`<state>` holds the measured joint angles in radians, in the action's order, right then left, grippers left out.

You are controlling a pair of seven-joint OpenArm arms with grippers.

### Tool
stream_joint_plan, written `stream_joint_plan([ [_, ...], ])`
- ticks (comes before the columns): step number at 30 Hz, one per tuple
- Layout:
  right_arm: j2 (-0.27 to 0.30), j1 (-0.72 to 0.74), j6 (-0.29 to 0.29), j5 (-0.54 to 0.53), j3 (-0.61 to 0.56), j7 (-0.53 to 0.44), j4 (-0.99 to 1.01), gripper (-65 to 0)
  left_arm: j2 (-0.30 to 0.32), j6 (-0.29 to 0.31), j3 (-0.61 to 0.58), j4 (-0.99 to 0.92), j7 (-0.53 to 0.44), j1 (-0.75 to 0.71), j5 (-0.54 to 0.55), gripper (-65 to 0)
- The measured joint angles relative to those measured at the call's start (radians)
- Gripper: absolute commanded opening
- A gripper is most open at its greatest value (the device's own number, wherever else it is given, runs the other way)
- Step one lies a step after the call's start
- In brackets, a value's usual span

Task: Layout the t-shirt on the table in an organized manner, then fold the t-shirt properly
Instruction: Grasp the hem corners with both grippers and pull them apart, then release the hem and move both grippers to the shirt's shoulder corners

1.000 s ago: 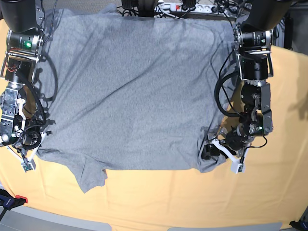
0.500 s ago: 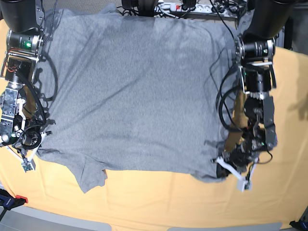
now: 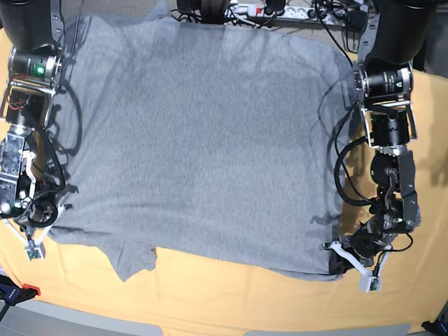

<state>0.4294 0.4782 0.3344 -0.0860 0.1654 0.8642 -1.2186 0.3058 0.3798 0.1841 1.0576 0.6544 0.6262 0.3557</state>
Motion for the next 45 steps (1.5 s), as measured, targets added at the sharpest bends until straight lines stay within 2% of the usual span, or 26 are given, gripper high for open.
stream_joint_plan([
  [8,0.000,0.016,-0.001,0.000,0.000,-0.012,0.000,-65.0,0.024,0.002,-0.004,0.000,-0.039,0.000,0.001,-65.0],
  [11,0.000,0.016,0.008,0.000,0.000,-0.012,0.000,-65.0,0.029,0.001,-0.047,0.000,-0.081,0.000,-0.006,-65.0],
  [13,0.000,0.016,0.007,0.002,0.000,-0.024,0.000,-65.0,0.034,0.001,-0.091,0.000,-0.109,0.001,-0.055,-65.0],
  [18,0.000,0.016,0.010,0.005,0.000,-0.031,0.000,-65.0,0.035,-0.001,-0.181,0.000,-0.122,0.002,-0.090,-65.0],
  [19,0.000,0.015,0.017,0.007,0.000,-0.031,0.000,-65.0,0.035,-0.001,-0.190,0.000,-0.124,0.002,-0.090,-63.1],
  [20,0.000,0.015,0.017,0.007,0.000,-0.031,0.000,-60.7,0.035,-0.001,-0.191,0.000,-0.123,0.002,-0.091,-55.2],
  [22,0.000,0.015,0.005,0.008,0.000,-0.034,0.000,-45.2,0.038,-0.010,-0.190,0.000,-0.122,0.002,-0.103,-35.5],
  [23,0.000,0.015,-0.027,0.008,0.000,-0.036,0.000,-37.3,0.043,-0.032,-0.190,0.000,-0.116,0.003,-0.102,-26.0],
  [24,0.000,0.016,-0.047,0.008,0.000,-0.039,0.000,-31.3,0.050,-0.055,-0.191,0.000,-0.111,0.002,-0.101,-18.7],
  [25,0.001,0.016,-0.056,0.011,0.000,-0.040,0.000,-27.9,0.061,-0.089,-0.191,0.000,-0.111,0.002,-0.092,-14.9],
  [27,0.002,0.016,-0.064,0.011,0.000,-0.050,0.000,-27.2,0.088,-0.133,-0.190,0.000,-0.094,0.003,-0.091,-15.4],
  [33,0.003,0.033,-0.073,0.007,0.000,-0.018,0.000,-27.3,0.157,-0.132,-0.180,0.001,0.049,0.021,0.018,-15.4],
  [35,0.013,0.045,-0.052,-0.029,0.000,-0.016,0.000,-27.3,0.169,-0.100,-0.147,0.001,0.085,0.031,0.061,-15.4],
  [37,0.031,0.046,-0.009,-0.106,0.000,0.015,-0.027,-27.3,0.185,-0.018,-0.096,0.001,0.135,0.037,0.142,-15.4],
  [39,0.051,0.046,0.055,-0.174,0.004,0.090,-0.070,-27.3,0.204,0.071,-0.036,0.003,0.226,0.039,0.253,-15.4],
  [42,0.055,0.047,0.173,-0.335,0.051,0.177,-0.122,-27.3,0.229,0.154,0.027,0.002,0.367,0.034,0.372,-15.6],
  [45,0.052,0.046,0.239,-0.527,0.111,0.270,-0.145,-27.3,0.243,0.224,0.039,0.003,0.428,0.016,0.513,-15.6],
])
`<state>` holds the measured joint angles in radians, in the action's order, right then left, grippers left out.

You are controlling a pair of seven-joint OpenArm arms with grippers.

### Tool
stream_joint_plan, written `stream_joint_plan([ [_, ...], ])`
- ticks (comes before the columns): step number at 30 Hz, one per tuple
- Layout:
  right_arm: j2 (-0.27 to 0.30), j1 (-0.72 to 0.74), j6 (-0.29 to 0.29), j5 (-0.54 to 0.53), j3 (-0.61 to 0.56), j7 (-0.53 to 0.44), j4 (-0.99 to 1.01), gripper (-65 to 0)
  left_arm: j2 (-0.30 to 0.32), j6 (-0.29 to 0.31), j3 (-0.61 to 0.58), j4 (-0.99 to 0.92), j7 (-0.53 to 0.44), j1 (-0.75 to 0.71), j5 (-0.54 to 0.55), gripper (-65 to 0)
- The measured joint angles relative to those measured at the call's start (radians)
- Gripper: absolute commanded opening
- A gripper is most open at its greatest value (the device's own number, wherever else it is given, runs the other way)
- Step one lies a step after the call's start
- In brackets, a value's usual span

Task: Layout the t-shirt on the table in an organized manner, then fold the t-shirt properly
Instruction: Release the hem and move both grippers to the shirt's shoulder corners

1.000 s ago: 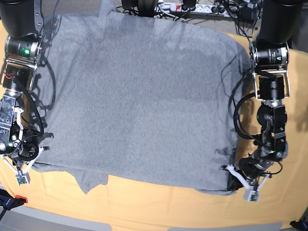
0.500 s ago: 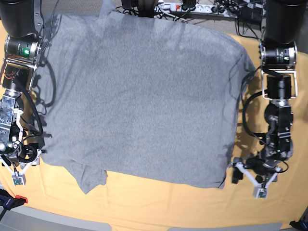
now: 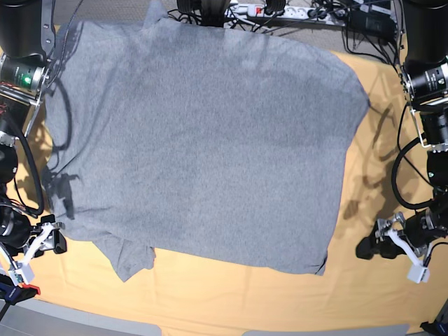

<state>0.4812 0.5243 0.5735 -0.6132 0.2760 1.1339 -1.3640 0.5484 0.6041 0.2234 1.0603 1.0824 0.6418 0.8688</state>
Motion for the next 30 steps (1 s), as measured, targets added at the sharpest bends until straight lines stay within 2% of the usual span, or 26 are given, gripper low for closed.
stream_joint_plan([
  [2,0.000,-0.003,0.026,-0.100,0.041,0.066,-0.002,-27.3,0.007,0.032,-0.001,0.000,0.031,-0.023,0.062,-15.6],
  [5,0.005,-0.058,0.067,-0.198,0.100,0.098,-0.008,-27.3,0.034,0.055,-0.001,0.000,0.076,-0.081,0.140,-15.6],
  [10,-0.006,-0.224,0.101,-0.276,0.143,0.154,-0.077,-27.3,0.070,0.085,0.000,0.000,0.127,-0.146,0.281,-15.6],
  [12,-0.006,-0.285,0.101,-0.287,0.162,0.154,-0.168,-27.3,0.077,0.087,0.000,0.003,0.172,-0.146,0.353,-15.6],
  [16,0.000,-0.438,0.058,-0.306,0.239,0.143,-0.373,-27.3,0.097,0.087,0.000,0.005,0.323,-0.149,0.476,-15.6],
  [19,-0.009,-0.560,0.058,-0.359,0.314,0.168,-0.488,-27.3,0.118,0.089,0.000,0.005,0.329,-0.148,0.579,-15.6],
  [24,-0.025,-0.728,0.059,-0.388,0.441,0.159,-0.595,-27.3,0.163,0.089,0.000,0.006,0.328,-0.156,0.591,-15.6],
  [30,-0.095,-0.893,0.090,-0.522,0.566,0.222,-0.602,-27.3,0.208,0.089,0.005,0.006,0.332,-0.222,0.590,-15.6],
])
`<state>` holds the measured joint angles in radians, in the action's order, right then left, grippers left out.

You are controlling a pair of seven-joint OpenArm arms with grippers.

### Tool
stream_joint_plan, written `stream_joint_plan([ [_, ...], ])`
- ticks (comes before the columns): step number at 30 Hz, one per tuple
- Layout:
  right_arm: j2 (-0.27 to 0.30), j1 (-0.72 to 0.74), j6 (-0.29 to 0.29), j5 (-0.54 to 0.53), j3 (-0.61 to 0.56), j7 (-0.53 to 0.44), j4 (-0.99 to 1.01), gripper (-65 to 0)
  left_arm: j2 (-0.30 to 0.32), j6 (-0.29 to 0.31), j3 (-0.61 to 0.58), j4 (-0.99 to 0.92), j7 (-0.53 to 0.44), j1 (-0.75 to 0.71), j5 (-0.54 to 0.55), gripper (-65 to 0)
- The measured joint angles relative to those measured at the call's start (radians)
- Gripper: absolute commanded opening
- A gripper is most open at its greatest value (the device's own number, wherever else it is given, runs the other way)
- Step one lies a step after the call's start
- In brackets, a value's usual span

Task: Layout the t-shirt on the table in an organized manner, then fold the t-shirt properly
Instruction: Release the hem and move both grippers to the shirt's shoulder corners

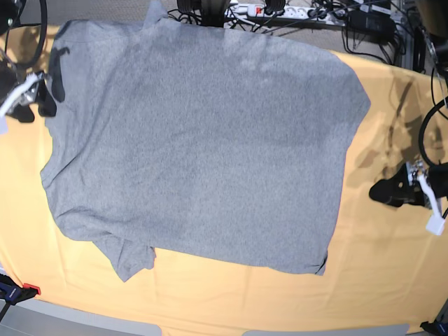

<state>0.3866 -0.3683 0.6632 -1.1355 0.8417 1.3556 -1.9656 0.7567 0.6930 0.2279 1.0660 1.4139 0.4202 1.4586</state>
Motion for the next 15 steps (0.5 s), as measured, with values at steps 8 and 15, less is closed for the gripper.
stream_joint_plan([
  [8,-0.088,-0.192,0.018,-0.051,0.120,0.011,-0.003,-27.3,0.017,0.000,0.171,0.000,-0.003,-0.078,0.000,-15.6],
  [15,-0.161,-0.293,0.029,-0.051,0.130,0.010,-0.003,-27.3,0.024,0.000,0.302,0.000,-0.006,-0.154,0.000,-15.6],
])
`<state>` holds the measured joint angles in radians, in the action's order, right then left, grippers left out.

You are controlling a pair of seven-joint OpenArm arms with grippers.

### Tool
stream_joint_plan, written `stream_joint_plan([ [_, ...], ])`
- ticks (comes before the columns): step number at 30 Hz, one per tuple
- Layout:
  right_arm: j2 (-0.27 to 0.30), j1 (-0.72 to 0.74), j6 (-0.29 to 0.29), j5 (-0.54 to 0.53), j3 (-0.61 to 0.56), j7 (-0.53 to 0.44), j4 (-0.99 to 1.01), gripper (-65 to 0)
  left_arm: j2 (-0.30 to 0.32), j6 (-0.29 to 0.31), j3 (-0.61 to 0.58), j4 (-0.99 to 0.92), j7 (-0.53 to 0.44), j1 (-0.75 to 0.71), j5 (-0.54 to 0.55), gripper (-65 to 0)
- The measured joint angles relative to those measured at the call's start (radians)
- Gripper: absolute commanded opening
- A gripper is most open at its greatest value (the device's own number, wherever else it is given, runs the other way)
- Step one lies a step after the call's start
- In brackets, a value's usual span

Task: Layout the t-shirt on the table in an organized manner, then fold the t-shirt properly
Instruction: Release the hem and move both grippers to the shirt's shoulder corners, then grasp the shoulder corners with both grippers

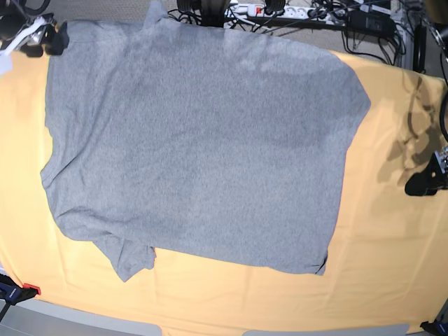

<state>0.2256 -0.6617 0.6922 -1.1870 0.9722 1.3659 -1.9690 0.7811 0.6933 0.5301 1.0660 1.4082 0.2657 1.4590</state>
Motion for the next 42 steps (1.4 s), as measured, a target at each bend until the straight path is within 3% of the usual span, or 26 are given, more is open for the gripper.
stream_joint_plan([
  [9,-0.036,-0.037,0.000,0.058,0.000,-0.035,0.000,-27.3,-0.003,0.000,0.005,0.000,0.003,-0.077,0.000,-15.6],
  [14,-0.044,-0.038,-0.060,0.188,0.000,-0.084,0.000,-27.3,-0.003,0.000,0.005,0.000,0.006,-0.090,0.000,-15.6],
  [19,-0.048,-0.037,-0.071,0.185,0.000,-0.098,0.000,-27.3,-0.003,0.000,0.005,0.000,0.003,-0.089,0.000,-15.6],
  [26,-0.109,-0.037,-0.071,0.181,-0.021,-0.119,0.060,-27.3,-0.003,0.000,0.005,0.000,0.003,-0.089,0.000,-15.6],
  [33,-0.097,-0.024,-0.034,0.105,-0.026,-0.173,0.178,-27.3,-0.008,0.000,0.005,0.000,0.003,-0.088,0.000,-15.6],
  [42,-0.101,-0.029,0.002,-0.110,-0.026,-0.003,0.178,-27.3,-0.011,0.000,0.005,0.000,0.003,-0.088,0.000,-15.6],
])
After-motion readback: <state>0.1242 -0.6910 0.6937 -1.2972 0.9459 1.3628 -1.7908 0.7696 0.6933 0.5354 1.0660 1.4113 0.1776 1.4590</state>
